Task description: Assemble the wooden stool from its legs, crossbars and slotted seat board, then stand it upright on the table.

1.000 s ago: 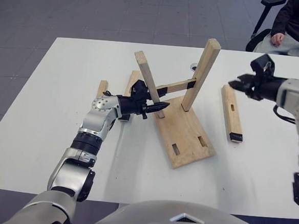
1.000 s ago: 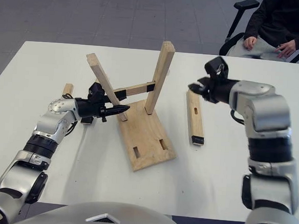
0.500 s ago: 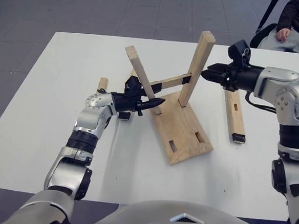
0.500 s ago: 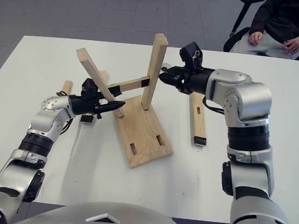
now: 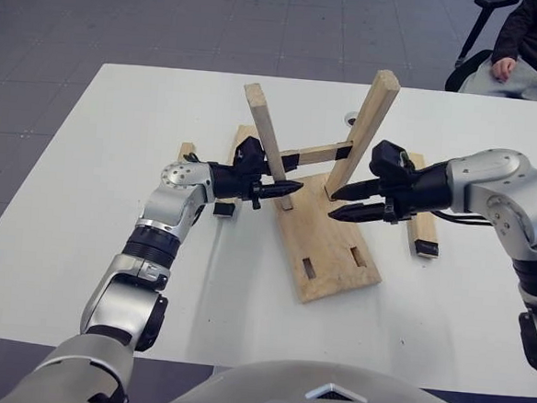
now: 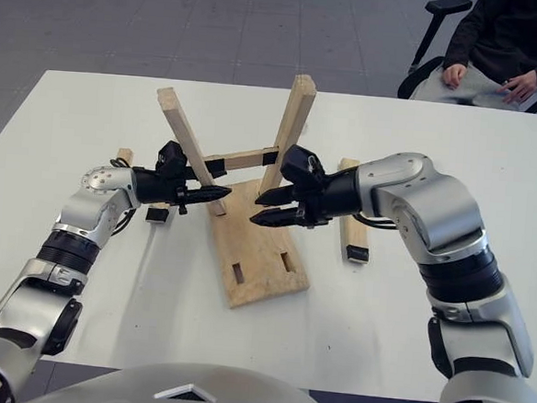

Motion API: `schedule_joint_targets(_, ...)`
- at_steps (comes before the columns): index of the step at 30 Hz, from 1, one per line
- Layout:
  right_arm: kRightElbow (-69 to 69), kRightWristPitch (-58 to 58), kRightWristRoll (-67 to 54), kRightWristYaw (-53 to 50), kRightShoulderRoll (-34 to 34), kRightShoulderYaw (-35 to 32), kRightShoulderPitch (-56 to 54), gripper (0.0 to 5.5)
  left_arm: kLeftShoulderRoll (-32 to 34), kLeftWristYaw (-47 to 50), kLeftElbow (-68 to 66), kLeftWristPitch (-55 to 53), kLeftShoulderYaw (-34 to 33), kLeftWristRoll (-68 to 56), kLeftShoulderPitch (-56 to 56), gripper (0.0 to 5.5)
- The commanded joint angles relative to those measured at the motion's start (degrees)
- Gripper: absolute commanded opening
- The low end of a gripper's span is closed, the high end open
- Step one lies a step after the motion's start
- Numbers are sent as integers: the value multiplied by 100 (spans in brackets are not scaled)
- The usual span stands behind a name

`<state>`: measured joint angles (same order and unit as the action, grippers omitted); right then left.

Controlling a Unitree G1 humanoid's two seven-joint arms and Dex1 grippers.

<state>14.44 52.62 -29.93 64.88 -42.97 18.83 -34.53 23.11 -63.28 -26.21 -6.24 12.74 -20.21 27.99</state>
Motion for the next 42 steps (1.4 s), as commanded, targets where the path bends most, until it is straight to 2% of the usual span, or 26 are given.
schedule_joint_targets(1, -70, -181, 137, 294, -224, 54, -106, 191, 185, -418, 79, -89, 217, 318, -141, 204)
schedule_joint_targets(5, -80, -223, 196, 450, -218, 114, -130, 191, 247, -748, 132, -124, 235, 313, -50, 204)
schedule_joint_targets(10, 11, -175, 207, 470, -180, 101, -90, 191, 118, -520, 128, -379, 69, 260, 57, 204)
schedule_joint_targets(11, 24, -166, 201, 463, -173, 97, -84, 188, 94, -511, 150, -469, 51, 226, 45, 241)
schedule_joint_targets(13, 35, -155, 199, 446, -158, 98, -79, 188, 52, -541, 154, -535, 38, 220, -1, 278)
schedule_joint_targets(19, 73, -142, 195, 369, -150, 54, -15, 188, 83, -484, 149, -349, -36, 405, -106, 366)
schedule_joint_targets(26, 404, -33, 91, -40, -162, -257, 388, 188, 1083, -1143, 24, -55, -151, 753, 193, 483)
schedule_joint_targets(31, 580, -118, 99, -175, -242, -314, 725, 188, 1793, -1558, 114, -325, -651, 526, 795, 485)
schedule_joint_targets(34, 686, -315, 181, 5, -475, -144, 1165, 188, 1931, -892, 30, -612, -1229, 425, 1460, 485)
schedule_joint_targets(37, 560, -632, 509, -57, -513, 190, 1657, 188, 1919, 364, 98, -1240, -1628, 627, 1995, 485)
schedule_joint_targets(39, 319, -706, 668, -315, -287, 304, 1904, 188, 1677, 1379, 436, -2095, -1901, 572, 2316, 485)
schedule_joint_targets(42, -5, -937, 912, -636, 20, 419, 2138, 188, 998, 2776, 1634, -3401, -2234, 272, 2496, 485)
